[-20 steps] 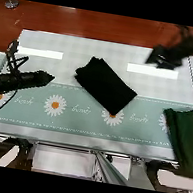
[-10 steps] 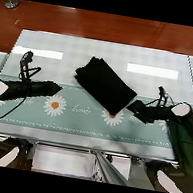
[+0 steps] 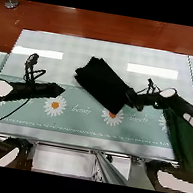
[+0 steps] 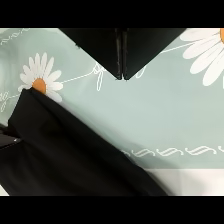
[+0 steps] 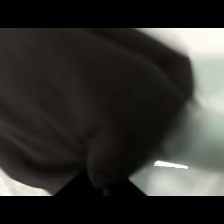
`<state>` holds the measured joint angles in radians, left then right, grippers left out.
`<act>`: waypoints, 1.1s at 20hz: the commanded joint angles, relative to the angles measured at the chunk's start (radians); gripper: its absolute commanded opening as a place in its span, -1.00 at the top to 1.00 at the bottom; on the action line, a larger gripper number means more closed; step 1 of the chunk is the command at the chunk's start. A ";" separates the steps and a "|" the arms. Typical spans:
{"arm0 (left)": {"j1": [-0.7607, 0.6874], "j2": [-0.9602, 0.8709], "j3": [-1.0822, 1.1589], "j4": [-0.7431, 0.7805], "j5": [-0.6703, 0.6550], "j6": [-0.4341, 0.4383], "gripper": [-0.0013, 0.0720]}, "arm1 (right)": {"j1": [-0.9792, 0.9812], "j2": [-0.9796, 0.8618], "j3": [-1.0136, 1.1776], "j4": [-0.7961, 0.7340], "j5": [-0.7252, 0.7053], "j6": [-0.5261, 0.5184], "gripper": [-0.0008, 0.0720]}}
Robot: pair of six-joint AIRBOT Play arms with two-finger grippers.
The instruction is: Fold the shirts.
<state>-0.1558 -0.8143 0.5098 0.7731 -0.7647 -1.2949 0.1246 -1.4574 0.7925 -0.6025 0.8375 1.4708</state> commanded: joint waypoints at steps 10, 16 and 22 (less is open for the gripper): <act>-0.002 -0.003 0.000 0.000 0.021 0.000 0.92 | -0.087 -0.072 1.073 -0.378 0.533 0.116 0.87; -0.002 -0.003 0.000 0.000 0.021 0.000 0.92 | -0.352 -0.014 1.215 -0.407 0.820 0.194 0.87; -0.002 -0.003 0.000 0.000 0.022 0.000 0.92 | -0.650 0.158 1.174 -0.680 1.019 0.199 0.87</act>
<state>-0.1570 -0.8169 0.5098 0.7731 -0.7433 -1.2949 -0.3946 -1.3796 1.9854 -1.1439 1.7451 1.6695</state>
